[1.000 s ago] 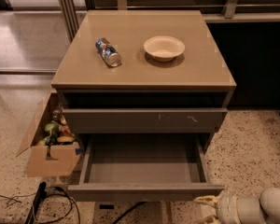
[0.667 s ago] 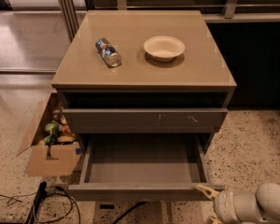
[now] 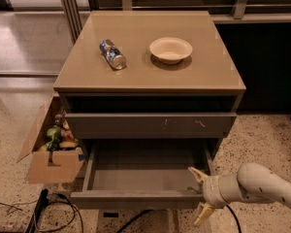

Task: Open middle drawer

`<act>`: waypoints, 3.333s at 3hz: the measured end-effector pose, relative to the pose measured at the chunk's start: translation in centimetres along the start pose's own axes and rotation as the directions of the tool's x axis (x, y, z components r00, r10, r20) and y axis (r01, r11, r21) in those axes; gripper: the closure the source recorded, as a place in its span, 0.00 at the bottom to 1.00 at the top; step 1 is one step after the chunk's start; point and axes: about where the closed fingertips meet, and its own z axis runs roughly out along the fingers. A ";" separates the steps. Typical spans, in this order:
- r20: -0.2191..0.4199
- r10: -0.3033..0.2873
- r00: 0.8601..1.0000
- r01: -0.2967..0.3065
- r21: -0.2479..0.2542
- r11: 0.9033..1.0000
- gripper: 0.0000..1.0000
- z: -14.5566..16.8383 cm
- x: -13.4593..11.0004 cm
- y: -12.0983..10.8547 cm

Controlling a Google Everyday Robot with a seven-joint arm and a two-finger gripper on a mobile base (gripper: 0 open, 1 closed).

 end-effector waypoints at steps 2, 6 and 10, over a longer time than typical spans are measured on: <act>-0.061 0.017 0.998 -0.021 -0.062 0.998 0.01 6.6 3.0 -0.7; -0.061 0.017 0.998 -0.021 -0.062 0.998 0.93 6.0 2.6 -0.8; -0.027 0.048 0.998 -0.050 -0.054 0.997 0.81 5.7 2.6 1.8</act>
Offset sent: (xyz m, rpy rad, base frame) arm 0.0201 0.0097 -0.1251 -0.0810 0.1249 -0.0153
